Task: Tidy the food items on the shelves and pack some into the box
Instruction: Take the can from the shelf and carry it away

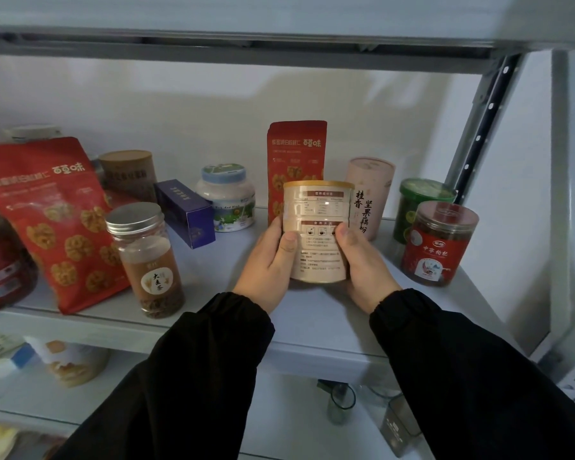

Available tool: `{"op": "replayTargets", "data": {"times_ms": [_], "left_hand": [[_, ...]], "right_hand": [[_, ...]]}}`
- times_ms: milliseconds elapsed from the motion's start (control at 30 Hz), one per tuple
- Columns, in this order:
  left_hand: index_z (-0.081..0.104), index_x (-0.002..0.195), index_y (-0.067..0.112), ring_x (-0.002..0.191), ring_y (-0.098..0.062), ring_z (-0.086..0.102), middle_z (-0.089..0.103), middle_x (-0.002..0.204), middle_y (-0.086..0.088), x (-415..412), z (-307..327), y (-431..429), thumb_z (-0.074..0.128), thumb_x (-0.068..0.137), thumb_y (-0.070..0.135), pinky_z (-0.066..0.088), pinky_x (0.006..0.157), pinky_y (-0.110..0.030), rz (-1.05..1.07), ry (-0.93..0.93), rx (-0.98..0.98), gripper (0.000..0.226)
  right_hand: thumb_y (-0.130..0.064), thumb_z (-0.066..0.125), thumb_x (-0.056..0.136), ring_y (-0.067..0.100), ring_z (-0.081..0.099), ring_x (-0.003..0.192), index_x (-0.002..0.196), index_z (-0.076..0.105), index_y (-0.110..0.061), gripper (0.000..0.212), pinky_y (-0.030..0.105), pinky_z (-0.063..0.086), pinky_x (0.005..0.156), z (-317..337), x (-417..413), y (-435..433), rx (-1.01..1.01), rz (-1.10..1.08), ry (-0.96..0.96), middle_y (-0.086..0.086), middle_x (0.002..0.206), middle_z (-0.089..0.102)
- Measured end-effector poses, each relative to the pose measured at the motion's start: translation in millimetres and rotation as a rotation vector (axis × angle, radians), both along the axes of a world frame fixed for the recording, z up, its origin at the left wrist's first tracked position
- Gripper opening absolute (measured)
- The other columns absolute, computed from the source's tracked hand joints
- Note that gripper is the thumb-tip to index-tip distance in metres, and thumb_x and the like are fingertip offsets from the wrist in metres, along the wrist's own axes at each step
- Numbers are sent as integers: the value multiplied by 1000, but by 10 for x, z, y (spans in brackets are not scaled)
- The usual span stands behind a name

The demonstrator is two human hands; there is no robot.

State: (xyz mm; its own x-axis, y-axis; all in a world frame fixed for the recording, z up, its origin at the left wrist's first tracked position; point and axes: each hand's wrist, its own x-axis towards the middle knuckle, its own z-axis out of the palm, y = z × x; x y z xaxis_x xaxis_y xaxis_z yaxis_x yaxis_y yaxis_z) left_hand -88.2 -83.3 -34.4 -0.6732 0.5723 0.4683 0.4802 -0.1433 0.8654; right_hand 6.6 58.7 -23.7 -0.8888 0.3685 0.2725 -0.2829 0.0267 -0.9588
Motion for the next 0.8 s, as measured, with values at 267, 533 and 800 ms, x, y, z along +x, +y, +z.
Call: {"op": "replayTargets", "data": {"times_ms": [267, 533, 800], "left_hand": [[52, 144, 23, 123, -10, 66, 70, 133, 6, 41, 43, 3, 67, 94, 37, 57, 96, -28, -99, -101, 71, 54], [52, 140, 34, 120, -1, 65, 70, 128, 21, 65, 58, -8, 62, 100, 39, 53, 90, -15, -96, -128, 83, 42], [47, 148, 34, 123, 3, 61, 67, 130, 24, -23, -6, 6, 50, 109, 27, 51, 92, -13, -20, -101, 47, 40]], "right_hand": [[-74, 70, 82, 24, 62, 132, 149, 51, -24, 85, 56, 45, 114, -43, -35, 34, 44, -26, -25, 4, 141, 66], [-51, 57, 96, 21, 65, 128, 141, 57, -24, 53, 55, 46, 113, -64, -77, 78, 9, -61, -49, 2, 134, 70], [-35, 53, 96, 18, 61, 131, 136, 62, -42, 42, 57, 44, 114, -96, -113, 135, -10, -86, -38, -5, 136, 69]]}}
